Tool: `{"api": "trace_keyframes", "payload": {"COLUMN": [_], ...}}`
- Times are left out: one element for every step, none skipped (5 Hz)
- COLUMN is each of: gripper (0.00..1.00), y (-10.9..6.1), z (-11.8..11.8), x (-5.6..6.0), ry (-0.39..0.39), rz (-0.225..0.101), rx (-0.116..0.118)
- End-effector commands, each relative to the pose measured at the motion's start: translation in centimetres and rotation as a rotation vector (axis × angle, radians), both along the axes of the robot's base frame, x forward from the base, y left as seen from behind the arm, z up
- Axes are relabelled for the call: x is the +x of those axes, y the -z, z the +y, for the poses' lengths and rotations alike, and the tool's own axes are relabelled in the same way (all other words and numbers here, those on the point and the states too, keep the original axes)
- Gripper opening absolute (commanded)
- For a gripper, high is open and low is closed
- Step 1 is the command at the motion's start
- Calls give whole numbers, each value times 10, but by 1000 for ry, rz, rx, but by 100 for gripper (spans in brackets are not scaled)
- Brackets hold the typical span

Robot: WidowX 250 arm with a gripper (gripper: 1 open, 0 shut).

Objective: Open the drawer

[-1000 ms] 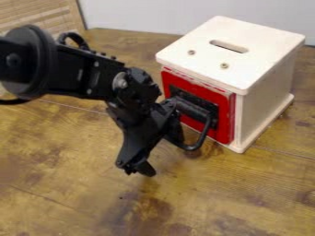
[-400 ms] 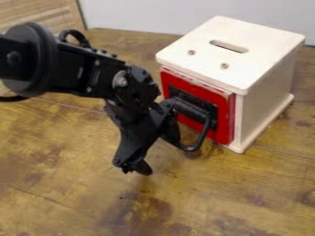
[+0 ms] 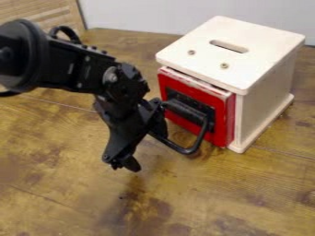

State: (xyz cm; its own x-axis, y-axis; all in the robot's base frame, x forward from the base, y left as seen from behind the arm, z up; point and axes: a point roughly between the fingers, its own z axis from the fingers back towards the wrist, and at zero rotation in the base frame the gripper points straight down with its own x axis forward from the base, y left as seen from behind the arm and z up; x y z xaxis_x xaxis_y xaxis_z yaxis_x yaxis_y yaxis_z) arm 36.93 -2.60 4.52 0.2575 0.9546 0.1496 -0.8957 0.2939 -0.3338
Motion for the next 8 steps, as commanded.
{"api": "trace_keyframes", "payload": {"gripper": [100,100,100,100,0,0,0,0], "y": [-9,-7,-7,-7,-7,-6,-6,-6], "z": [23,23,23,23,23,22,22,22], "x": [3,3,2,2,2,1,-2,-5], "ry": [-64,-66,-68,-70,-71,-74,-73,-72], "rz": [-12,-4,5,14,21,26,27,28], "rx": [16,24,31,37,40,43,43,42]}}
